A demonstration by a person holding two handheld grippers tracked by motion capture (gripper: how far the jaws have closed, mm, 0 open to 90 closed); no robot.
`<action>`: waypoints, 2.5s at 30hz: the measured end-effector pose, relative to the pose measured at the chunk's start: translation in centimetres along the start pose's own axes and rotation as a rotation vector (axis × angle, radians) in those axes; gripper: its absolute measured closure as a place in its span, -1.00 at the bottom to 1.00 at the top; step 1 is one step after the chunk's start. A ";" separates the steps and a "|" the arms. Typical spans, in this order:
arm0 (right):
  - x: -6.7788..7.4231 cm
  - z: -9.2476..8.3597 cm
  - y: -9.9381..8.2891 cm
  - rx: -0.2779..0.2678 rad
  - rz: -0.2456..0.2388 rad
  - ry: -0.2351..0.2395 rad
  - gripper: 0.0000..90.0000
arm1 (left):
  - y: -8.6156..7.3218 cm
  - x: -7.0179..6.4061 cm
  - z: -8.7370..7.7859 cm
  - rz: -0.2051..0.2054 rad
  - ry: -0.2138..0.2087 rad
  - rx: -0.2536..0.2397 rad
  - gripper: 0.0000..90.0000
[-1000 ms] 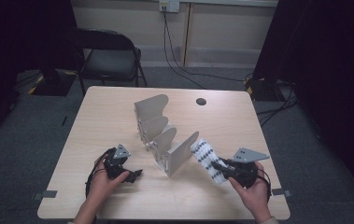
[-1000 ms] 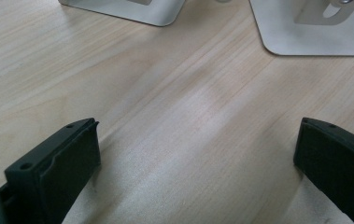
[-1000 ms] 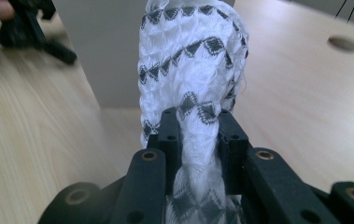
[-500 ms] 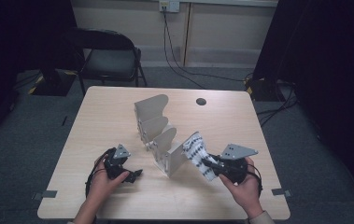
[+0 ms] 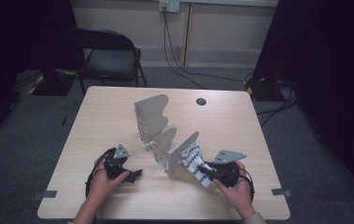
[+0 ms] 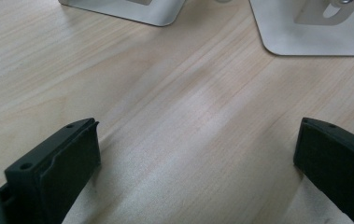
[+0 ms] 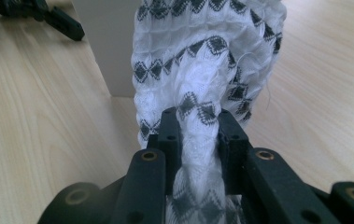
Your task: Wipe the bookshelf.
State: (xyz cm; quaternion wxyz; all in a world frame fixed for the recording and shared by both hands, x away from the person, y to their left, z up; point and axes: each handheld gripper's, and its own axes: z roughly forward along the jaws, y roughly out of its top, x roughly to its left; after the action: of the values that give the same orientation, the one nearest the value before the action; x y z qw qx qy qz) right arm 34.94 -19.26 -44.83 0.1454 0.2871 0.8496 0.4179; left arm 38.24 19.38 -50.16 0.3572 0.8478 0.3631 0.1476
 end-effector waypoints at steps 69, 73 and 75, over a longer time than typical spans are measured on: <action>0.7 -1.9 2.5 -0.039 -0.057 0.007 0.67 | 0.0 0.0 0.0 0.000 0.001 0.001 -1.00; 0.6 -1.2 1.7 -0.017 -0.046 0.017 0.67 | 0.0 0.0 0.0 0.004 0.001 0.001 -1.00; 0.7 -0.8 1.3 0.000 -0.043 0.021 0.67 | 0.0 0.0 0.0 0.007 0.002 0.002 -1.00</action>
State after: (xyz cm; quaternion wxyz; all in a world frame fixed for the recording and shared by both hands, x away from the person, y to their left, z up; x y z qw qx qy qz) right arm 34.53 -18.71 -43.32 0.1454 0.2644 0.8570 0.4177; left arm 38.27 19.42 -50.13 0.3554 0.8493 0.3606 0.1495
